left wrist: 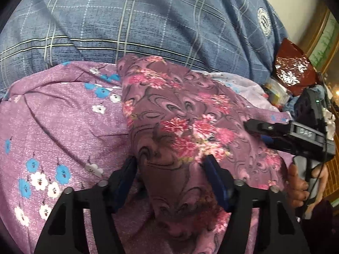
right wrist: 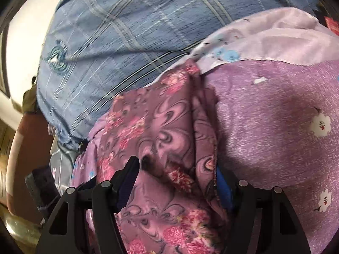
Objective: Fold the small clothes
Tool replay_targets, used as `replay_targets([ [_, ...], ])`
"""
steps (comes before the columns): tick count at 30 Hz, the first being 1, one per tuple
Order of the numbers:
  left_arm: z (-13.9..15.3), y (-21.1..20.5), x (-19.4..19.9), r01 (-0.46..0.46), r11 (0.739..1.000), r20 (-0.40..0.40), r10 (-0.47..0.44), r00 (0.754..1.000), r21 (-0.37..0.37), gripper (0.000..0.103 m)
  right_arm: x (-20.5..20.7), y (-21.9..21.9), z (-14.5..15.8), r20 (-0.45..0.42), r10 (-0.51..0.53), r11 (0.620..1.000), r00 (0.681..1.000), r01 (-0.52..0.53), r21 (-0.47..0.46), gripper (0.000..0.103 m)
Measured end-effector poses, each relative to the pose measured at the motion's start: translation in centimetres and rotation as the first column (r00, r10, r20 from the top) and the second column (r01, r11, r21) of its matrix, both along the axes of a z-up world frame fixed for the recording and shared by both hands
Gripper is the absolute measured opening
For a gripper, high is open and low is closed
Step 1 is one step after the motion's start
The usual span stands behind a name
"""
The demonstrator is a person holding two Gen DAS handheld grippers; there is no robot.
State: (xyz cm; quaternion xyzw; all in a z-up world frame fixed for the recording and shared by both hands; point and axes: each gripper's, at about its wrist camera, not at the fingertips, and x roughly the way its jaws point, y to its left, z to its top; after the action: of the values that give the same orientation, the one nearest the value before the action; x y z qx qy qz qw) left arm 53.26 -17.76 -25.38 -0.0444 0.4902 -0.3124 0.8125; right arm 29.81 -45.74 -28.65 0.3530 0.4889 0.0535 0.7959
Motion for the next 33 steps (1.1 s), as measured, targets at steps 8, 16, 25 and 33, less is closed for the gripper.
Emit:
replay_targets([
  [8, -1.7, 0.2, 0.8, -0.033, 0.995, -0.099, 0.024, 0.995, -0.092, 0.066, 0.5, 2.0, -0.3, -0.021, -0.007, 0.992, 1.0, 0.004, -0.125, 0.073],
  [16, -0.4, -0.3, 0.5, -0.024, 0.994, -0.019, 0.022, 1.0, -0.105, 0.032, 0.0, 2.8, 1.6, 0.025, -0.003, 0.979, 1.0, 0.008, -0.202, 0.028],
  [25, 3.7, 0.0, -2.6, 0.006, 0.995, 0.092, 0.003, 0.996, -0.098, 0.027, -1.1, 3.9, 4.5, 0.085, -0.007, 0.954, 0.996, 0.032, -0.297, 0.023],
  [33, 8.6, 3.1, -6.0, 0.008, 0.992, 0.181, 0.015, 0.983, -0.125, 0.027, -3.2, 5.3, 8.7, 0.202, 0.003, 0.953, 0.979, 0.058, -0.296, 0.022],
])
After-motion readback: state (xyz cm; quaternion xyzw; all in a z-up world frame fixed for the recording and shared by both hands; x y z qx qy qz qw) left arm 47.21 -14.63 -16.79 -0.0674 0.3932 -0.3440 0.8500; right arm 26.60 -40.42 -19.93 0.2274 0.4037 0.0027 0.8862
